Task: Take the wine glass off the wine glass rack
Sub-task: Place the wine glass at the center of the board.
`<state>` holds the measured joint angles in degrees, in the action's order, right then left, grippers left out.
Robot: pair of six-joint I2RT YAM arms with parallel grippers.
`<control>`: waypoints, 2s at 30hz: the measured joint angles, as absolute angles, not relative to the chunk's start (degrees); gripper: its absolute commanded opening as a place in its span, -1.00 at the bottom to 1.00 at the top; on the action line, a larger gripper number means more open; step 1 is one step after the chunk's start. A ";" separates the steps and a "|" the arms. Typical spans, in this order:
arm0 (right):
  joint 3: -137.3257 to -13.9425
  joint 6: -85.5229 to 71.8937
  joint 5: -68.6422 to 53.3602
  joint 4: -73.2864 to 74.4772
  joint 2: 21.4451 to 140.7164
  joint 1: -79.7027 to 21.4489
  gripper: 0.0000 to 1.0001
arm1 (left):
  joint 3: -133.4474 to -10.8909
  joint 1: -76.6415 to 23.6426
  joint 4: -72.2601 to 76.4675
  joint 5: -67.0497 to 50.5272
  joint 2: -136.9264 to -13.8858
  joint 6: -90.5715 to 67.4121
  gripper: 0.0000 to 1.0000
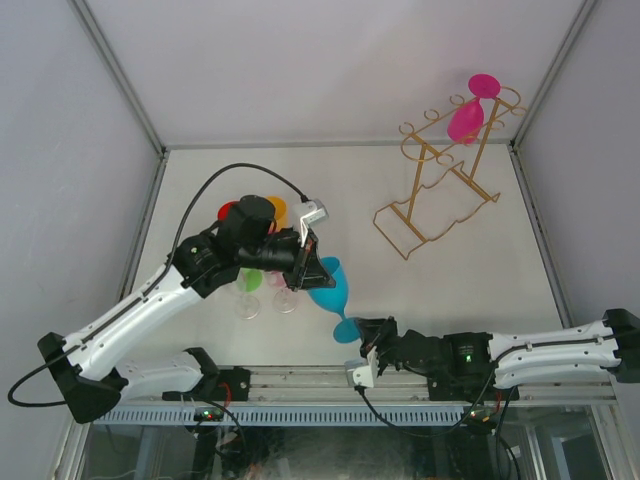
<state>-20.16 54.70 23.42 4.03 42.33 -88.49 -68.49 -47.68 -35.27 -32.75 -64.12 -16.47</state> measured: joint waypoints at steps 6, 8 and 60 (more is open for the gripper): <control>-20.08 51.94 26.06 3.51 42.09 -88.58 -0.28 | -70.24 -48.12 -38.13 -30.13 -64.25 -15.53 -1.00; -20.08 51.24 26.81 3.27 41.87 -88.92 -0.22 | -71.31 -48.12 -38.98 -29.45 -64.53 -15.00 -1.00; -32.12 -58.17 49.06 37.74 28.21 -68.14 0.19 | -80.36 -43.18 -22.28 14.85 -94.70 -15.05 -0.99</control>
<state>-32.12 -58.17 49.06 37.74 28.21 -68.14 -80.36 -43.18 -22.28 14.85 -94.70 -15.05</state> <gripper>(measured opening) 0.596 0.010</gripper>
